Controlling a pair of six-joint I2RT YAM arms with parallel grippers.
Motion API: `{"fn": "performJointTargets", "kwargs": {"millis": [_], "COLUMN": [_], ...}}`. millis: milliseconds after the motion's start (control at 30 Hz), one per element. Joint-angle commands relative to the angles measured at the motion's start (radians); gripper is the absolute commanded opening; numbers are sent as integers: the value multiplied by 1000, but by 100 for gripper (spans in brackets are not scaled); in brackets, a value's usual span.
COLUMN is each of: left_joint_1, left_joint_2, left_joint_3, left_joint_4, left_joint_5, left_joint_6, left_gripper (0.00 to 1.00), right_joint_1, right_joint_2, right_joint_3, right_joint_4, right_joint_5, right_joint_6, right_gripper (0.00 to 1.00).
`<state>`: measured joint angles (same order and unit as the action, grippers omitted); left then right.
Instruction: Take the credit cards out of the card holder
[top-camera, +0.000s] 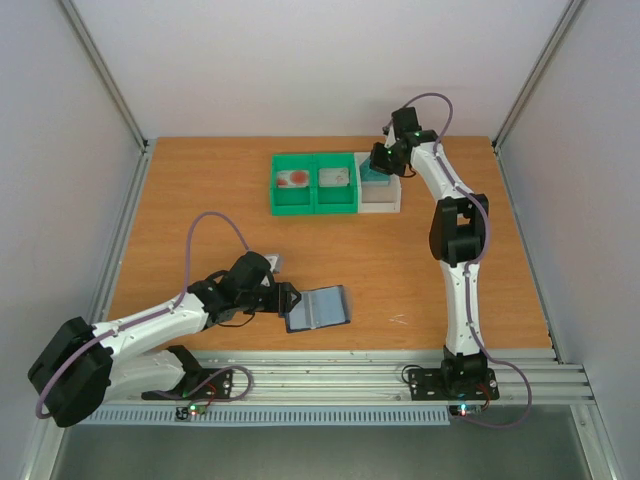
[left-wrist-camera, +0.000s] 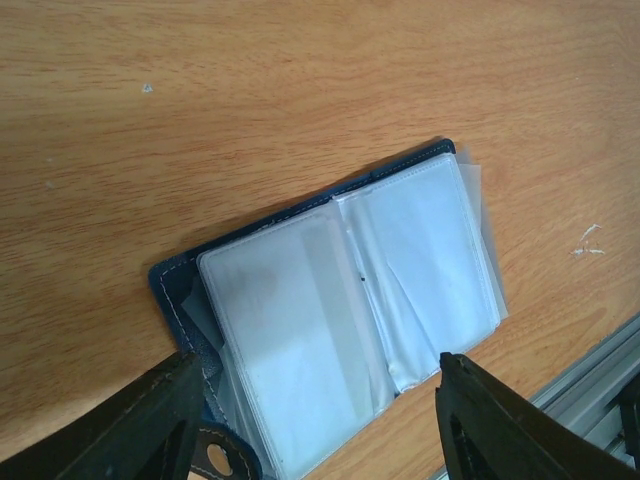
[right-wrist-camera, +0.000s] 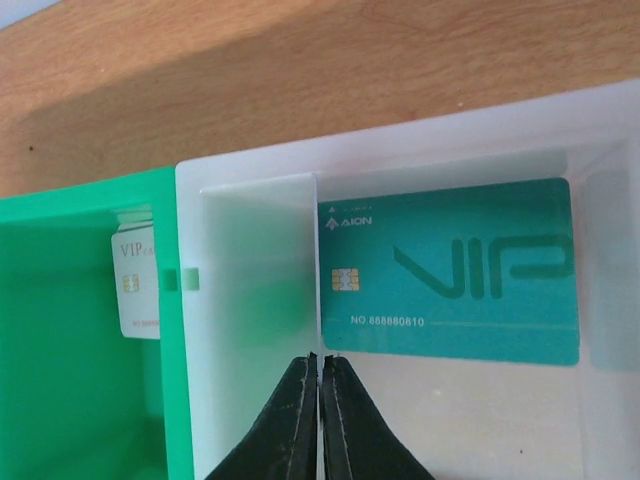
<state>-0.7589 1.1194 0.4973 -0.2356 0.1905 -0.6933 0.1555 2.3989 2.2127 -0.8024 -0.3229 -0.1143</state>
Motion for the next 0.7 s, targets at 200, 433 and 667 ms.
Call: {"fn": "performJointTargets", "kwargs": {"millis": [200, 433, 667], "left_joint_1": [1, 1, 1], "left_joint_2": [-21, -31, -70], "left_joint_3": [54, 59, 54], "left_joint_4": [-38, -79, -146], "left_joint_5": [-30, -44, -52], "left_joint_6": [33, 14, -25], "left_gripper": [65, 65, 65], "right_joint_1": [-8, -8, 1], "right_joint_2": [51, 41, -14], "right_joint_3": [140, 177, 176], "right_joint_4": [-117, -192, -230], "right_joint_5": [97, 174, 133], "right_joint_6": [-17, -17, -17], "right_gripper": [15, 19, 15]}}
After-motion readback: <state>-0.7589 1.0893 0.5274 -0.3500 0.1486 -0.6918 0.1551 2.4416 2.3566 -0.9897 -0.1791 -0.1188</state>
